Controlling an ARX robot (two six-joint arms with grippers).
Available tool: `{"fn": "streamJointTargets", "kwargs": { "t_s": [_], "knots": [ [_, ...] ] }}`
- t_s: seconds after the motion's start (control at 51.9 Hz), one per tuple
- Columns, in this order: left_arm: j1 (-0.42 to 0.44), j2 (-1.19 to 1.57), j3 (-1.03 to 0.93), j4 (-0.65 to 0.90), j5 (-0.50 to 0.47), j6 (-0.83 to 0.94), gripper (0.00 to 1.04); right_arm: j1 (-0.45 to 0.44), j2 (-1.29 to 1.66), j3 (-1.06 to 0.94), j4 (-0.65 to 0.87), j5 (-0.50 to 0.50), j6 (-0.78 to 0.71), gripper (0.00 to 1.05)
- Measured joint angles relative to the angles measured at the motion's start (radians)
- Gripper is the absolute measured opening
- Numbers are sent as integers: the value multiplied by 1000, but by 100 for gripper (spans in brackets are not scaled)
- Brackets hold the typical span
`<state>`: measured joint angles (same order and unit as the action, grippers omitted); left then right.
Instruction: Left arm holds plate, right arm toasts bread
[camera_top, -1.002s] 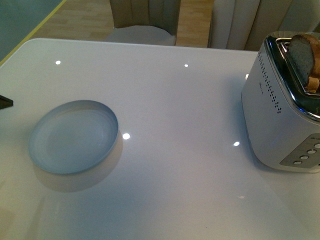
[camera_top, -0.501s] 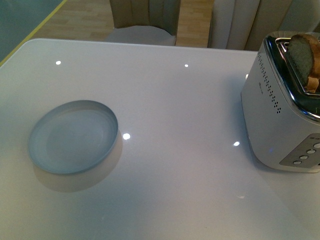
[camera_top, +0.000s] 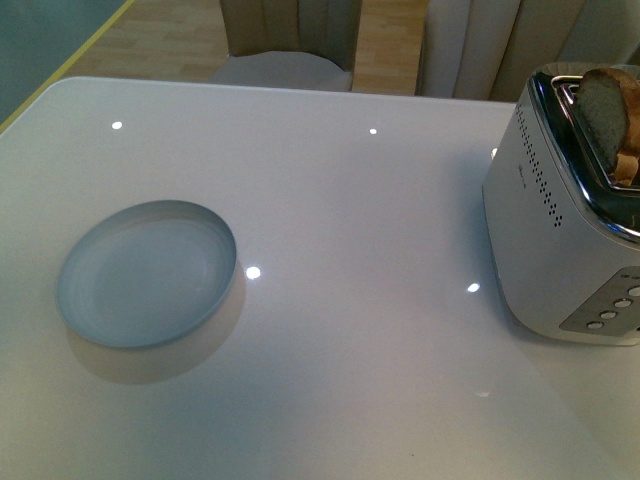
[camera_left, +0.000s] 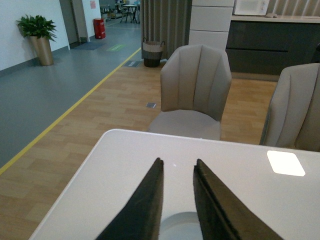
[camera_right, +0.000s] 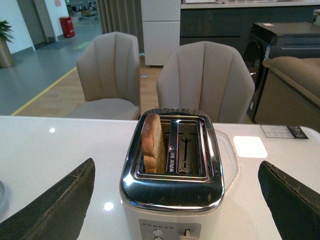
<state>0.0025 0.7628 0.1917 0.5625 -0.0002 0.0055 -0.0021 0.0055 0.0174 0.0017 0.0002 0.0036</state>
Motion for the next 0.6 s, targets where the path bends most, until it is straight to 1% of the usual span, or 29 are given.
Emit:
{"fn": "streamJointTargets", "kwargs": {
  "t_s": [0.019,0.077,0.116,0.231,0.597],
  "knots": [
    [0,-5,-3,0,0,0,17,0,0,0,0,0,0,96],
    [0,-34,-25,-6,0,0,6,0,0,0,0,0,0,96],
    [0,-49,-35,-9,0,-5,3,0,0,0,0,0,0,96],
    [0,-100,-68,-29,0,-3,3,0,0,0,0,0,0,96],
    [0,-307,-145,-158,0,-3,3,0,0,0,0,0,0,96]
  ]
}}
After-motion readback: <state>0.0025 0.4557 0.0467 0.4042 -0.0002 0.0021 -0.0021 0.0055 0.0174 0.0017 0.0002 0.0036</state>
